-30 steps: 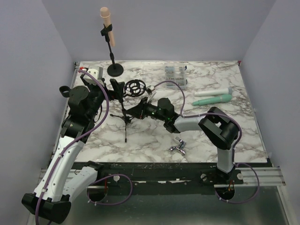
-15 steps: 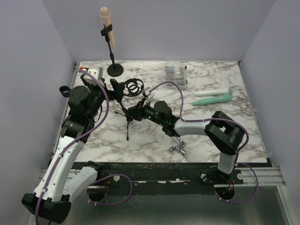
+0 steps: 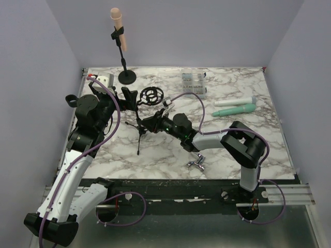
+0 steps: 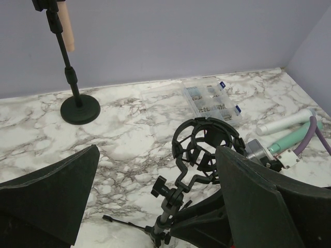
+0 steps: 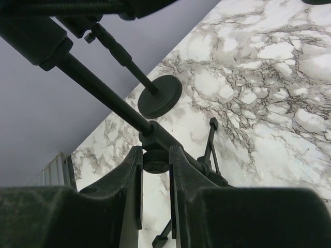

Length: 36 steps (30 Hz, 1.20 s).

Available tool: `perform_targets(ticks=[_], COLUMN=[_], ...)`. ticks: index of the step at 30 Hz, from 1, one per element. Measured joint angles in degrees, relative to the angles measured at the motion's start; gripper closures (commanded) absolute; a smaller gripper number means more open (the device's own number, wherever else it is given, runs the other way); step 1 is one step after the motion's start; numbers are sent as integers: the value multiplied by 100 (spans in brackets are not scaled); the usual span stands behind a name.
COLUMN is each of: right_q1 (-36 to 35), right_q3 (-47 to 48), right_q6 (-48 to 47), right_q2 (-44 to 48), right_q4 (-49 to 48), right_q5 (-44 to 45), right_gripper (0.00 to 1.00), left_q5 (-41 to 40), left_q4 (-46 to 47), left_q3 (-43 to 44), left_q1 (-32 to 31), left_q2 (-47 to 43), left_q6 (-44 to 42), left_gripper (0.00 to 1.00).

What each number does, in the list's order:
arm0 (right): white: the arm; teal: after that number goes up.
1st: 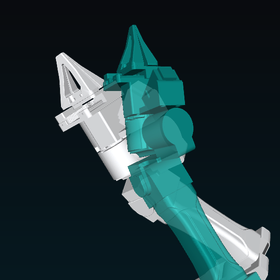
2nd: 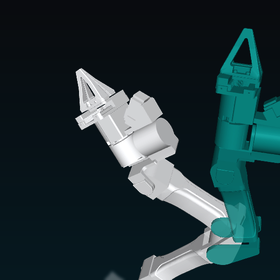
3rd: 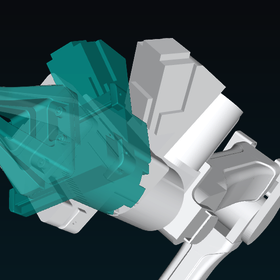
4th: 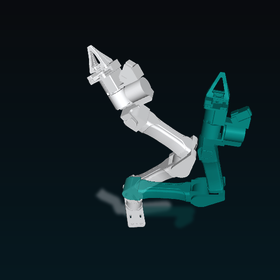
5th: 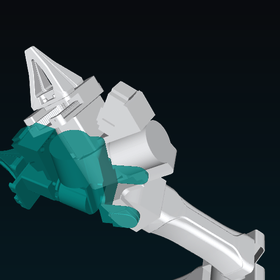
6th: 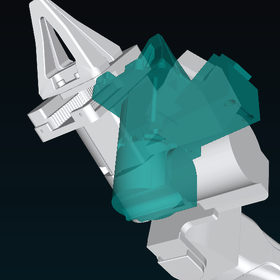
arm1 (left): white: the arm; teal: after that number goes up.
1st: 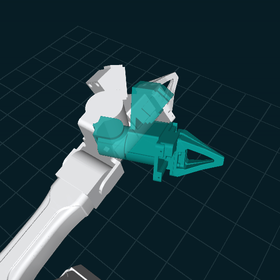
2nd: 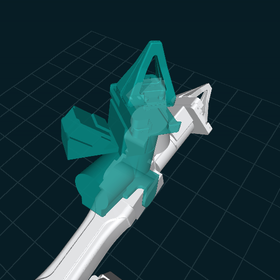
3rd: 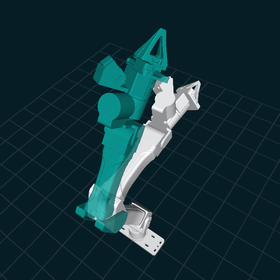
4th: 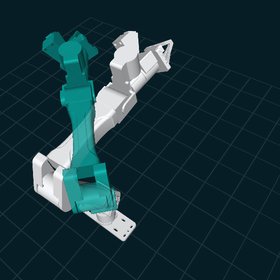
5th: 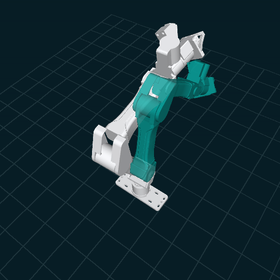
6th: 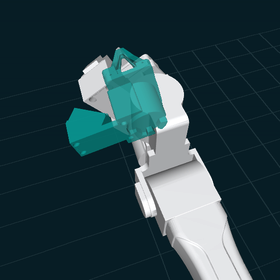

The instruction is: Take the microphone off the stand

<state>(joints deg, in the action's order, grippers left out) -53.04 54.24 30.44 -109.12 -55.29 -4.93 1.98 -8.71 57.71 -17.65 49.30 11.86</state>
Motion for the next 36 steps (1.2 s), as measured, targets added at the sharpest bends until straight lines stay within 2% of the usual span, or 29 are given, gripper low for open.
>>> perform_targets(ticks=[4, 6, 12, 17, 27, 34, 36], right_q1=[-2, -7, -11, -11, 57, 304, 365], right_q3=[-9, -26, -96, -256, -297, -372, -372], right_q6=[229, 382, 1169, 2428, 4913, 5923, 6190], right_q2=[20, 61, 258, 533, 94, -98, -286], right_q4=[101, 459, 1451, 1447, 343, -374, -546], right_q5=[72, 107, 122, 70, -278, -267, -273], right_gripper=[43, 31, 18, 17, 24, 42, 44], left_q5=[0, 0, 0, 2, 0, 2, 2], left_q4=[0, 0, -2, -2, 0, 0, 0], left_q3=[0, 0, 0, 0, 0, 0, 0], left_q1=[0, 0, 0, 0, 0, 0, 0], left_q2=[0, 0, 0, 0, 2, 2, 2], left_q6=[0, 0, 0, 4, 9, 17, 20], left_gripper=[1, 1, 1, 1, 1, 1, 2])
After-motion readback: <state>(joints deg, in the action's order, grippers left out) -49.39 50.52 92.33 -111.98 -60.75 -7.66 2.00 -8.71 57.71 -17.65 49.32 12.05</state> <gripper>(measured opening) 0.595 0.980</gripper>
